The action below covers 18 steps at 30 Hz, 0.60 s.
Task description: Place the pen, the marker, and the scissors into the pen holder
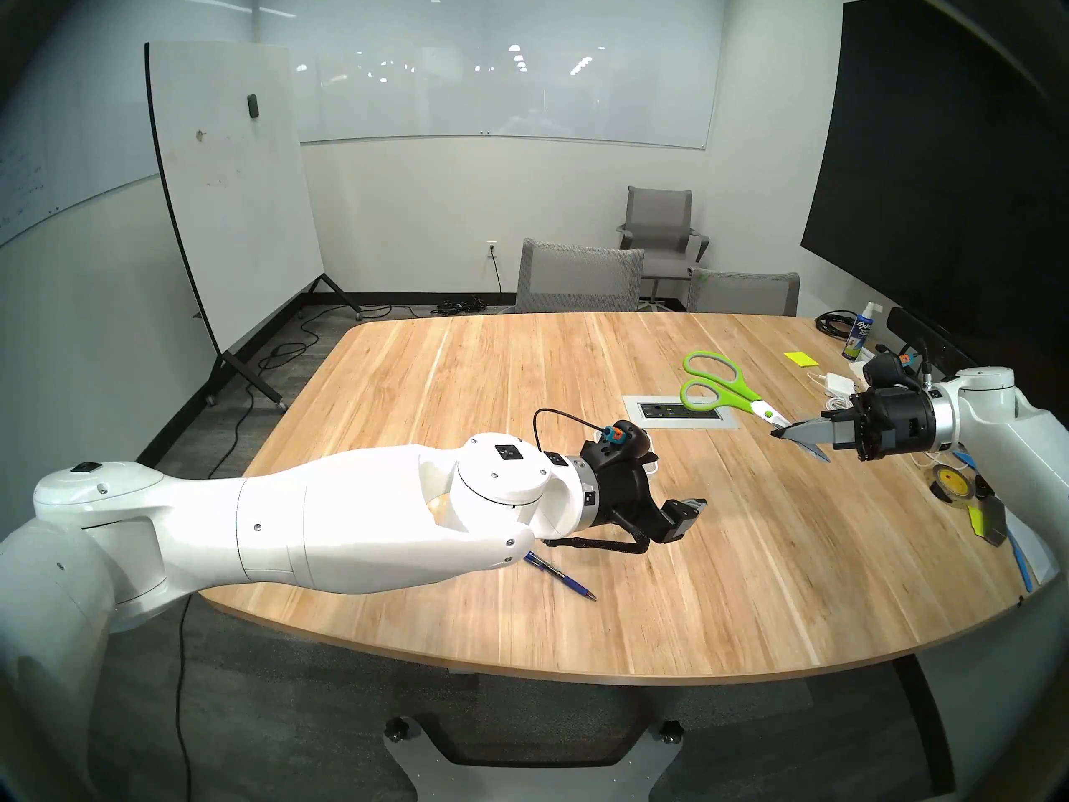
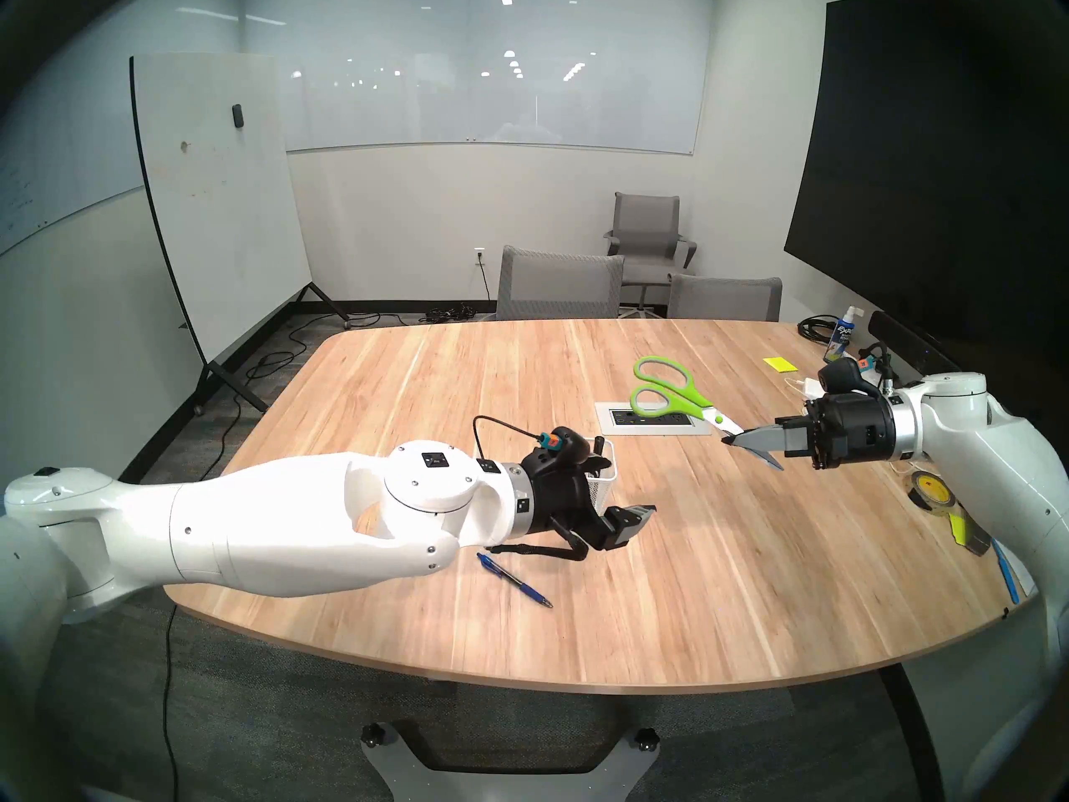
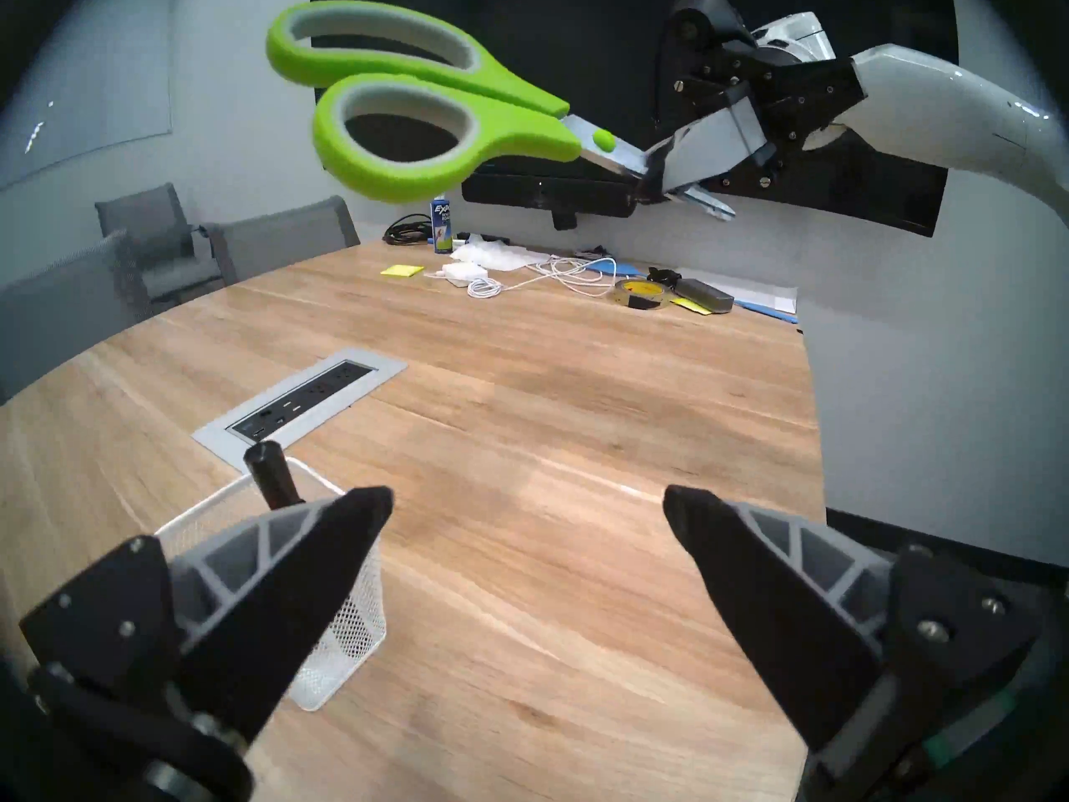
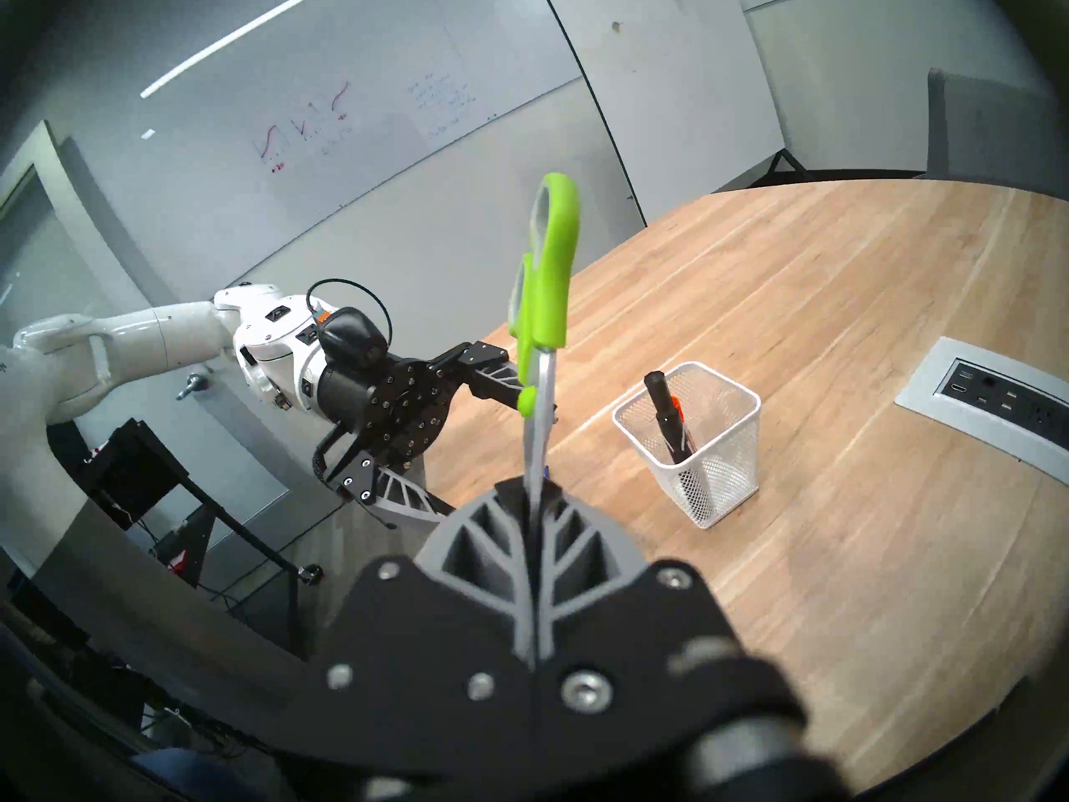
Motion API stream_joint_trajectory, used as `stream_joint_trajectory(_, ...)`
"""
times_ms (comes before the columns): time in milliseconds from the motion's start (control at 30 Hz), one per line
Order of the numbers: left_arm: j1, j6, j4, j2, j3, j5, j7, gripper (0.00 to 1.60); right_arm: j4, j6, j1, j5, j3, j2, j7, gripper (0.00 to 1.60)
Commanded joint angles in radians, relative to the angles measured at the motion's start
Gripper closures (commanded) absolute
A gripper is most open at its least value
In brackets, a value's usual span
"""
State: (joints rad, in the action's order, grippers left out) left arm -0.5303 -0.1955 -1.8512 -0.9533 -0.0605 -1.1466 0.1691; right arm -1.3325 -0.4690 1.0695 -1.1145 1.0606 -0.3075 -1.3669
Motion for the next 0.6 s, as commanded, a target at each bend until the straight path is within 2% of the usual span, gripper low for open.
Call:
stream_joint_trajectory(0,0.004,0.044,-0.020,-0.018,-0.018,0.021,0.006,0.00,-0.015,0.068,0.067,-0.104,-0.010,0.021,-0.105,1.60)
stream_joint_trajectory(333,0.000,0.068,-0.035,-0.012,-0.014,0.041,0.016,0.00,-0.024,0.212,0.135,-0.104,-0.025,-0.016,-0.115,1.60)
stream_joint_trajectory(567,-0.012,0.104,-0.045,-0.008,-0.017,0.051,0.021,0.00,-0.045,0.271,0.175,-0.111,-0.020,-0.018,-0.070,1.60)
